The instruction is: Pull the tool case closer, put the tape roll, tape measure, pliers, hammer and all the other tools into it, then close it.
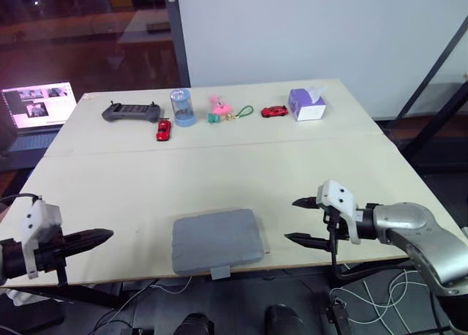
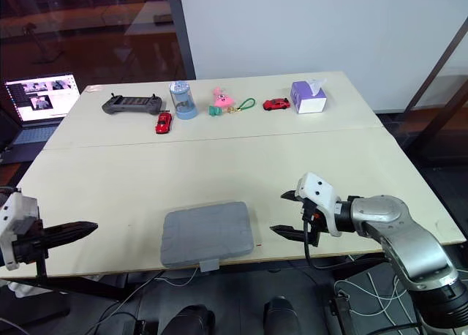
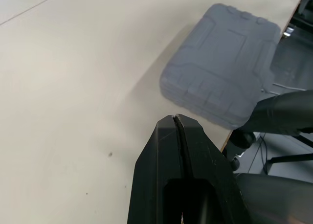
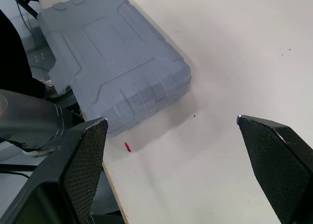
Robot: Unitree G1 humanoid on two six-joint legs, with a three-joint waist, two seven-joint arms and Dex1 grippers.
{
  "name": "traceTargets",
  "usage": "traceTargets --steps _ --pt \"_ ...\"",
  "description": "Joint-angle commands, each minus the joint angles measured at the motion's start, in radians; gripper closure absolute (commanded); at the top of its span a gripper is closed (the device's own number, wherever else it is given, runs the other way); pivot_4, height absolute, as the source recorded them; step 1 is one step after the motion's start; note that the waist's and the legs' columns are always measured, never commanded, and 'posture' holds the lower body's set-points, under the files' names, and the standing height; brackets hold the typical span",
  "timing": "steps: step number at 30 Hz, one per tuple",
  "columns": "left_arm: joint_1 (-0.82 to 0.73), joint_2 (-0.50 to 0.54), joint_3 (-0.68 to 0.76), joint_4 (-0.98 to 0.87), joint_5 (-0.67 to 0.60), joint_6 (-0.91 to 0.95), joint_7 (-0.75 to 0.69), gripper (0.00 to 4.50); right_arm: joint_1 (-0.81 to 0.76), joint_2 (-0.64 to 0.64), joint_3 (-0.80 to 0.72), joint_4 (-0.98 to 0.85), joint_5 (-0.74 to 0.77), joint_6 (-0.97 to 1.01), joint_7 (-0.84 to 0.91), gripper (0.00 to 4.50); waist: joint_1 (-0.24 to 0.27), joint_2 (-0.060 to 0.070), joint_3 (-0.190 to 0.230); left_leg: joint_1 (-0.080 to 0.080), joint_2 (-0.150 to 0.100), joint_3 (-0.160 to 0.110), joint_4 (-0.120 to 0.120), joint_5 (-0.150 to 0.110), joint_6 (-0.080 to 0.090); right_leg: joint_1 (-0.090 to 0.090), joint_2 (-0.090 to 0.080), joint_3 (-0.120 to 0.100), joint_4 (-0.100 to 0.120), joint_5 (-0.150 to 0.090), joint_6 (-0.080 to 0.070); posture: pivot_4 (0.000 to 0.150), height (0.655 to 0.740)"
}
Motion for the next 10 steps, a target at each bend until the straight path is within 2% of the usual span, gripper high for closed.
traceTargets --steps 1,10 --pt "-0.002 0.000 0.031 0.007 0.011 -0.035 0.005 4.50 0.001 -0.019 -0.019 0.003 -0.007 -0.042 0.012 0.04 0.000 -0.001 0.001 0.000 0.000 0.000 0.000 0.000 0.000 0.000 0.000 0.000 0.000 0.000 0.000 0.150 0.7400" --pt "-0.007 0.003 0.023 0.015 0.014 -0.051 0.011 4.50 0.004 -0.021 -0.010 0.011 -0.005 -0.054 0.011 0.04 0.001 -0.001 0.001 0.000 0.000 0.000 0.000 0.000 0.000 0.000 0.000 0.000 0.000 0.000 0.000 0.150 0.7400"
